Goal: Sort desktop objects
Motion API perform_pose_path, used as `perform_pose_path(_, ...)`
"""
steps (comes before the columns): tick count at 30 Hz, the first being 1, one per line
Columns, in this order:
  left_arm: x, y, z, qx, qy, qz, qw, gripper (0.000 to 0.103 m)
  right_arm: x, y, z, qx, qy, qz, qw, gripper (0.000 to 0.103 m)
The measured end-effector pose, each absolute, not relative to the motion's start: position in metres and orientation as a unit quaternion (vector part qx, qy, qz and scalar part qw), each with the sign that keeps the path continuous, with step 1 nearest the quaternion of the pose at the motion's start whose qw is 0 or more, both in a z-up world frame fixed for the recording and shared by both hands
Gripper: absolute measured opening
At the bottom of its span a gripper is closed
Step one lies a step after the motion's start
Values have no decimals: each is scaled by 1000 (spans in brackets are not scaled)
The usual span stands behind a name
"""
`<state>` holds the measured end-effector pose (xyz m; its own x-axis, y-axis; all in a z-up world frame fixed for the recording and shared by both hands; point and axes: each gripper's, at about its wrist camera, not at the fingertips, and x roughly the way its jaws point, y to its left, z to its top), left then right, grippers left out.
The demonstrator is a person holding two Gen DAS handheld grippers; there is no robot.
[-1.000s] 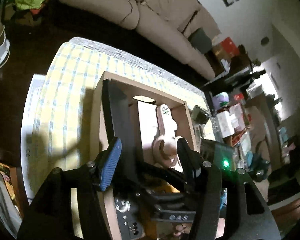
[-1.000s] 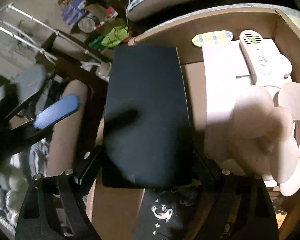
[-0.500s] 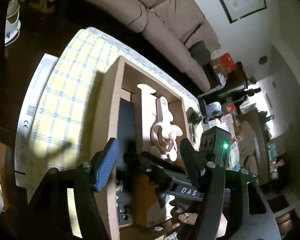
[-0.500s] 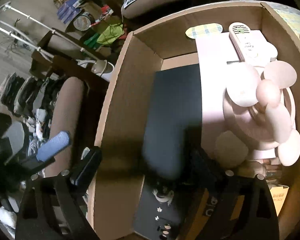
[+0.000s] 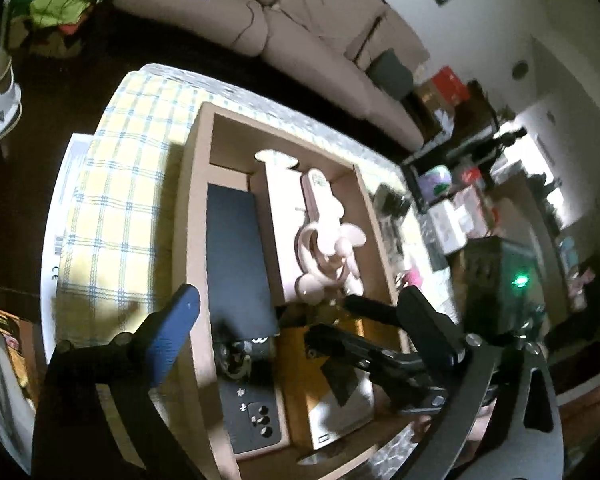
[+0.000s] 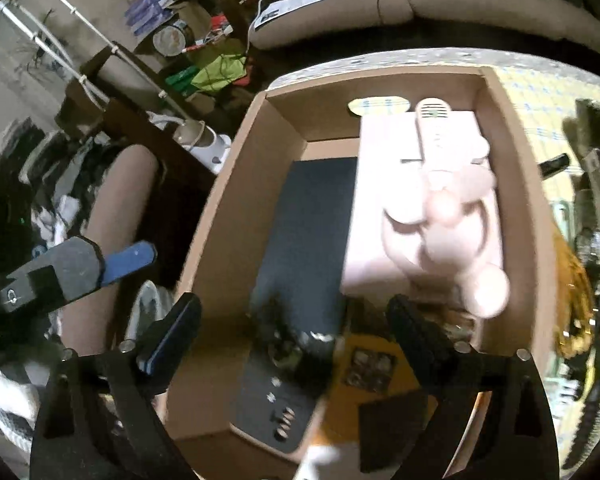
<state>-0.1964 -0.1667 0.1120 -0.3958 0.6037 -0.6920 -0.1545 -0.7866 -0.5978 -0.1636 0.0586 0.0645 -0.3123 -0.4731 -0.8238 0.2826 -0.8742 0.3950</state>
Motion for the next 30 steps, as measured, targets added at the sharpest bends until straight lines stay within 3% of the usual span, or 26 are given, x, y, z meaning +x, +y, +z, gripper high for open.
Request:
perform_pose_path(11,-173,-134,108,-511,-109,822,227,102,-130,87,74,529,-41,-819,219,98)
perform_pose_path(23,-160,-177,113,-497,-127,840,176,102,-127,5,42,507,250,-806,175,98)
perform_pose_path(26,-163,-195,115,-492,-145,841,173,102,-128,-8,39,516,213,-795,238,94)
perform_pose_path(30,-167,-213,117,-488,-156,842,170,101,-130,-4,40,556,82,-753,343,75)
